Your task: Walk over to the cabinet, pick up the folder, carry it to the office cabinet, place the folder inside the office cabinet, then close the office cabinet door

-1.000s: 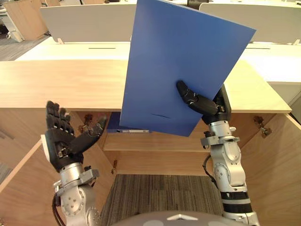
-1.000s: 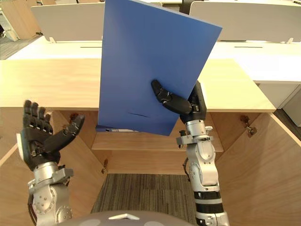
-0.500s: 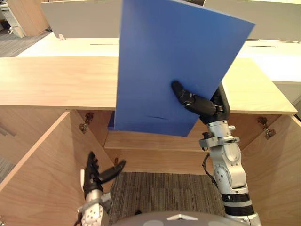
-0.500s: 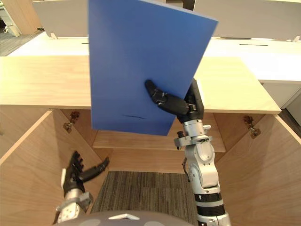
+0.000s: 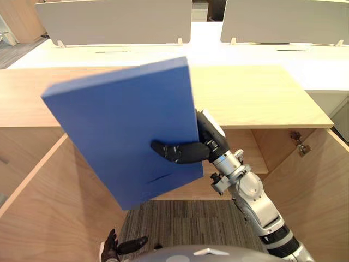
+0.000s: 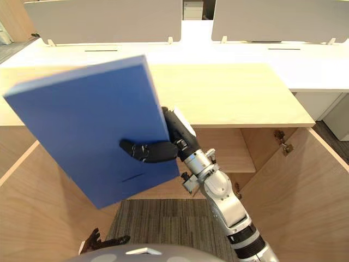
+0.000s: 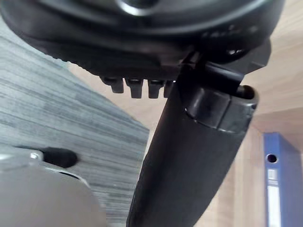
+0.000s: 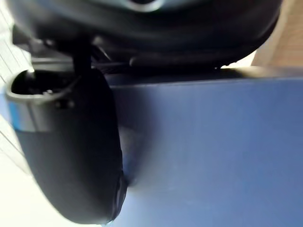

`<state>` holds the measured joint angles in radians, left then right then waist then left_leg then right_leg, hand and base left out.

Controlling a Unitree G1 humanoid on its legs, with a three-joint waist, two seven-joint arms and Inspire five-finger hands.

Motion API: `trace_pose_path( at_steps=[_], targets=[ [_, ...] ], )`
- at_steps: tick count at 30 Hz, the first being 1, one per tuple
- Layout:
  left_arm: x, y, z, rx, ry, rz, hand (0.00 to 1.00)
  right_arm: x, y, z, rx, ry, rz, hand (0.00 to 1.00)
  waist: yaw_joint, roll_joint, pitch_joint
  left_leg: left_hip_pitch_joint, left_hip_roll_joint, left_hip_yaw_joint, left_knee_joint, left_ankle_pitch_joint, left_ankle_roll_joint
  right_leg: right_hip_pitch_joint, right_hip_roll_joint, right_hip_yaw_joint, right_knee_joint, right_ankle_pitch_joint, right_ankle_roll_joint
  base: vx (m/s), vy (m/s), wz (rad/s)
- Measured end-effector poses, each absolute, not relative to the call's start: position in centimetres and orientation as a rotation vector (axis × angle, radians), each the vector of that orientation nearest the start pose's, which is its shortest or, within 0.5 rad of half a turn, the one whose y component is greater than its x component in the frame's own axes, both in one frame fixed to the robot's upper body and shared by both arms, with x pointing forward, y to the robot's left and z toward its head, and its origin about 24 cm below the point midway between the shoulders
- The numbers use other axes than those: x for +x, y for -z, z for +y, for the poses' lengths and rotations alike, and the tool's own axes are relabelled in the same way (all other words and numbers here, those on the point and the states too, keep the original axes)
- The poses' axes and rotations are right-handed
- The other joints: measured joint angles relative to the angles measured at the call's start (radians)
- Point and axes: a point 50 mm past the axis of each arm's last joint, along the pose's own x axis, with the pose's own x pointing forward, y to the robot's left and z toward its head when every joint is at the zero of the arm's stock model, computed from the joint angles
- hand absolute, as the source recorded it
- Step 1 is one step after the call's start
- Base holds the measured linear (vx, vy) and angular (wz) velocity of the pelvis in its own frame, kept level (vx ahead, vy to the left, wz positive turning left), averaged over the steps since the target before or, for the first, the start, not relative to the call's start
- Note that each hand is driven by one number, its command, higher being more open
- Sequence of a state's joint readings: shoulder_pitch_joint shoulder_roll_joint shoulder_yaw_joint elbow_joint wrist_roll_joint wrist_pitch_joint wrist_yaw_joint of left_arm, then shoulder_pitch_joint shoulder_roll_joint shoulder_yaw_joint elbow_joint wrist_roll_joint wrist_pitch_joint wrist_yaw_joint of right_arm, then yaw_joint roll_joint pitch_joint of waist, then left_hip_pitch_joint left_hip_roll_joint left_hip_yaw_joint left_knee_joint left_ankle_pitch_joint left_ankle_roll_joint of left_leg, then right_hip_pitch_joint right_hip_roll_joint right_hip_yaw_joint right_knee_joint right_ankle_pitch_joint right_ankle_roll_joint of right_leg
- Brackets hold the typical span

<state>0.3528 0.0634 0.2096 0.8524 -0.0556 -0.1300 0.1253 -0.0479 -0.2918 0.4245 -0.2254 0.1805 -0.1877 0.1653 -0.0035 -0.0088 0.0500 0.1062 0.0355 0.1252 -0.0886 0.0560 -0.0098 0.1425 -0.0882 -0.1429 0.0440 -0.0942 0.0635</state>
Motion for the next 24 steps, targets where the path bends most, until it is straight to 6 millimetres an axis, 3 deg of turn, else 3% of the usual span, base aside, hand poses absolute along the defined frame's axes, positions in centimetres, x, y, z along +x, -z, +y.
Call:
trace_pose_path(
  at_steps=[4,6,8,13,19,24],
  targets=[
    [3.6,15.4,22.2,0.041,-0.434,1.064,1.00,22.5,-5.9,-8.3,-0.223,-0.705,-0.180,0.00,0.003,0.010,0.024,-0.020,0.005,0.003,0.001,0.002,-0.003,-0.025,0.003,0.005,0.002,0.004,-0.004,-0.04,-0.006,-0.02],
    [4.6,15.4,22.1,0.063,-0.406,1.045,1.00,22.3,-5.0,-8.2,-0.301,-0.733,-0.154,0.00,0.006,0.016,0.039,-0.077,0.011,0.009,0.013,0.001,-0.011,-0.086,0.005,0.013,0.016,0.006,-0.007,-0.06,-0.001,-0.09],
    [6.8,15.0,22.4,0.082,-0.385,0.989,1.00,22.7,-5.1,-8.2,-0.352,-0.738,-0.167,0.00,0.005,0.013,0.100,-0.149,0.018,0.010,0.078,-0.008,-0.011,-0.145,0.006,0.019,0.057,0.008,-0.011,-0.08,-0.007,-0.08],
    [13.3,13.3,22.0,0.126,-0.300,0.815,1.00,25.8,-6.5,-8.7,-0.546,-0.674,-0.246,0.00,0.005,0.046,0.258,-0.403,0.062,0.005,0.379,-0.109,-0.011,-0.358,0.014,0.032,0.260,-0.034,-0.027,-0.14,0.001,-0.10],
    [18.3,10.9,21.8,0.133,-0.285,0.648,1.00,27.2,-7.9,-9.2,-0.670,-0.607,-0.323,0.00,0.003,0.050,0.349,-0.642,0.075,-0.015,0.558,-0.139,-0.008,-0.618,-0.002,0.033,0.489,-0.102,-0.038,-0.18,-0.018,0.02],
    [21.5,8.5,21.6,0.142,-0.277,0.518,1.00,28.2,-8.9,-10.1,-0.625,-0.501,-0.339,0.00,0.015,0.049,0.387,-0.820,0.102,-0.023,0.672,-0.154,-0.008,-0.798,0.000,0.035,0.607,-0.119,-0.045,-0.14,-0.007,-0.04]
  ],
)
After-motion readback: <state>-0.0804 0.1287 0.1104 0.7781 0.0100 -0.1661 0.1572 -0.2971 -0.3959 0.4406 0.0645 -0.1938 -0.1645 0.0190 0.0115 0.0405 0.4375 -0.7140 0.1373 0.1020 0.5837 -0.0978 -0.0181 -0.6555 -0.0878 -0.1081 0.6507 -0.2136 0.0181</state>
